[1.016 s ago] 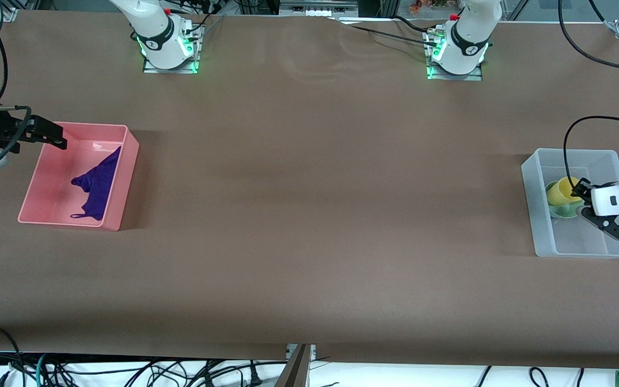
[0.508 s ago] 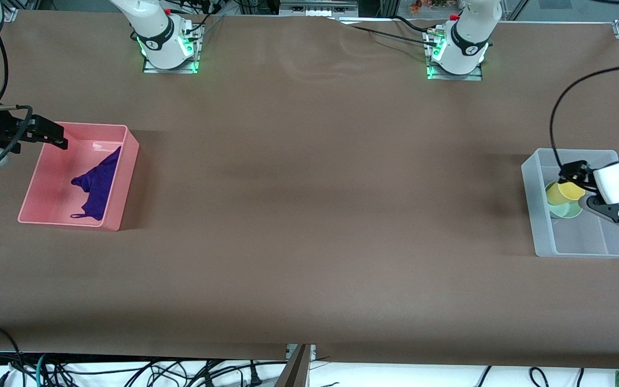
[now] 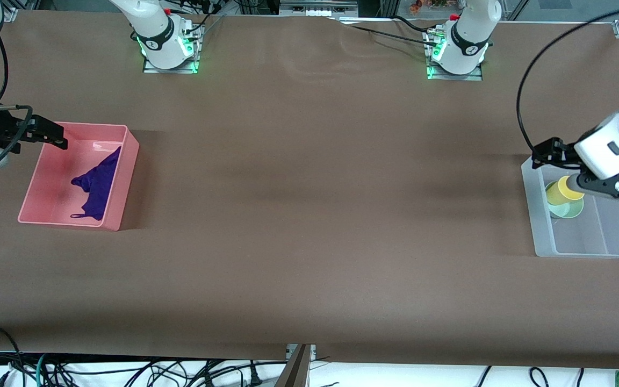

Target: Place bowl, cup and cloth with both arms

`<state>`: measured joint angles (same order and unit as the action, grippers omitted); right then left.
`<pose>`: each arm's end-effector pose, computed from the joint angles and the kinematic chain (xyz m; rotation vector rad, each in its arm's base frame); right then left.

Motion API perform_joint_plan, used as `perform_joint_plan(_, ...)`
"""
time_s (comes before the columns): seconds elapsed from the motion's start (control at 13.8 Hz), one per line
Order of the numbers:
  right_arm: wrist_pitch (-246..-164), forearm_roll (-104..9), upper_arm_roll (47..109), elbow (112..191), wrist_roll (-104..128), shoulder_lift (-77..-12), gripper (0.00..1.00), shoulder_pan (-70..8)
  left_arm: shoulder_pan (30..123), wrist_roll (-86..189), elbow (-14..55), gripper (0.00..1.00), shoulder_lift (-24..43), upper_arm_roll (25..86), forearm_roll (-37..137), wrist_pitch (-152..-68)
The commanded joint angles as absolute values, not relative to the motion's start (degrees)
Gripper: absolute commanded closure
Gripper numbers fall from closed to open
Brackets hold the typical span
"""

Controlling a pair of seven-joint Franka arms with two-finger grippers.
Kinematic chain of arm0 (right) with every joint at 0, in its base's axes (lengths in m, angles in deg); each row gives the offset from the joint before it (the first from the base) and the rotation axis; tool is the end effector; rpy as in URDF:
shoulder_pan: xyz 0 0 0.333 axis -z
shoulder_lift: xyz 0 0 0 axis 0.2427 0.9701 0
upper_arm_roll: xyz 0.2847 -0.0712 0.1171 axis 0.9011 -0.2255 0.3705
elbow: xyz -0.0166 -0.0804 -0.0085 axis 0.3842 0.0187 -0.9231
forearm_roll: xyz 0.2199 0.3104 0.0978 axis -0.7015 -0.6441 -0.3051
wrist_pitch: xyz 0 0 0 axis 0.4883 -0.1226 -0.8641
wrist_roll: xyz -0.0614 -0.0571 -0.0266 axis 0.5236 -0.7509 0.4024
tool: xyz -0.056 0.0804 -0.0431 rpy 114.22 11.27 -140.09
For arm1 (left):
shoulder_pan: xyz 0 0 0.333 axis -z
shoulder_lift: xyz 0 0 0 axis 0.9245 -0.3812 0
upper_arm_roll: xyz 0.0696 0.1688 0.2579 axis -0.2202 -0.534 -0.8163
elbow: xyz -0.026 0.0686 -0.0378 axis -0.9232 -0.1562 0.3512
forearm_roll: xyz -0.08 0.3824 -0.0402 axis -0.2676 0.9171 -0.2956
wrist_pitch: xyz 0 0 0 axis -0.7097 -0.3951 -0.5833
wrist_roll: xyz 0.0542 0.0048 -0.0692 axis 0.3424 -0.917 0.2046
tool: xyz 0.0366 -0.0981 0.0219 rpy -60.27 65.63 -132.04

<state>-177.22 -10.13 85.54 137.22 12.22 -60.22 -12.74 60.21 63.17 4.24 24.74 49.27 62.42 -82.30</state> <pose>0.5918 0.0042 0.5890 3.1343 0.1607 -0.1241 0.6050 -0.0297 0.5732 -3.1102 0.2593 0.1252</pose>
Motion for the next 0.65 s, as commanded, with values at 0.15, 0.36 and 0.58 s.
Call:
perform_joint_plan(0.15,-176.29,-9.48,85.62,135.31,12.07,-59.38,0.00,-12.82,63.37,60.94,18.48,0.00,35.19,44.65,59.81,-89.31)
perform_joint_plan(0.36,-176.29,-9.48,85.62,135.31,11.98,-59.38,0.00,-12.82,65.66,60.94,18.13,0.00,34.85,43.07,59.90,-89.31)
perform_joint_plan(0.58,-176.29,-9.48,85.71,135.31,12.07,-59.38,0.00,-12.82,64.69,61.03,18.48,0.00,34.85,42.98,59.64,-89.23)
